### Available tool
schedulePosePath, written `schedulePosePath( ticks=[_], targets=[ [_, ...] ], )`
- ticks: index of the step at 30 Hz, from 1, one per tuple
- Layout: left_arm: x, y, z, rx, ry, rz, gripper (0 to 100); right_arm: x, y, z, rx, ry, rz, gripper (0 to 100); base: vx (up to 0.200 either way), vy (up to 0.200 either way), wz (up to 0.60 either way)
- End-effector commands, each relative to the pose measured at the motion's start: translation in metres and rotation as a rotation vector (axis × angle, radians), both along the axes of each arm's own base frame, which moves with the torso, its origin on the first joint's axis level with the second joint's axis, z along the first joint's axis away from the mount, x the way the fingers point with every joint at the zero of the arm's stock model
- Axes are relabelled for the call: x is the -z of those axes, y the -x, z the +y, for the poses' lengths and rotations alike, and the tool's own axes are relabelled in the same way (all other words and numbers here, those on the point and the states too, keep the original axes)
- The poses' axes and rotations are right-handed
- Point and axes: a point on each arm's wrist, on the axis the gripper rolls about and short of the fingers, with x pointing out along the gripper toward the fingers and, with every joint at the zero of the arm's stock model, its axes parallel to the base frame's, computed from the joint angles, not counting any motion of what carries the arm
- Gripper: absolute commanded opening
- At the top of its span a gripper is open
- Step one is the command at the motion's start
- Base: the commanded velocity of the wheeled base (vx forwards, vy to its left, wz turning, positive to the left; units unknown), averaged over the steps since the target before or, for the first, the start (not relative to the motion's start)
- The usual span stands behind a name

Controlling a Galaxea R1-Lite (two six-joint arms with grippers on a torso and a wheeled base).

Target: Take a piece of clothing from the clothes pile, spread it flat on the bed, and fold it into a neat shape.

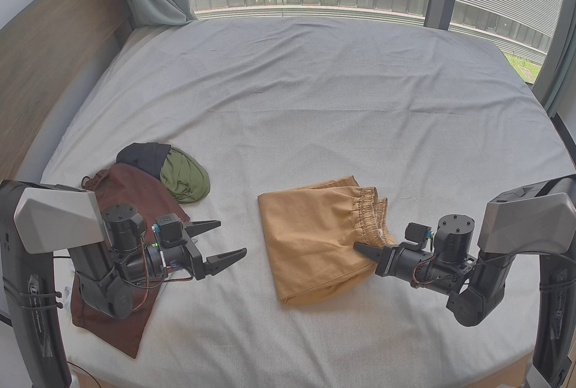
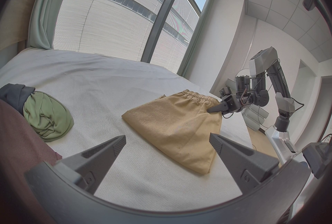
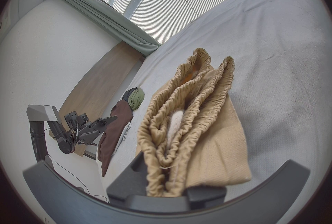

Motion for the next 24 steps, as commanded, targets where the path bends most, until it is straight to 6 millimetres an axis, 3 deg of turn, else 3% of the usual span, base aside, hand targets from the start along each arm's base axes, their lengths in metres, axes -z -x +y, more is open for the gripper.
schedulePosePath(
  ticks=[1,14,24],
  targets=[
    [-0.002,0.000,0.001,-0.002,0.001,-0.007,100,-0.011,-0.001,0.001,-0.002,-0.015,-0.035,0,0.000,0.000,0.00],
    [-0.005,-0.001,0.002,-0.004,-0.004,-0.026,100,-0.031,0.002,0.012,-0.036,-0.060,-0.079,0,0.000,0.000,0.00],
    [-0.008,0.000,0.002,0.000,-0.007,-0.040,100,-0.062,-0.003,0.018,-0.069,-0.127,-0.172,0,0.000,0.000,0.00]
  ],
)
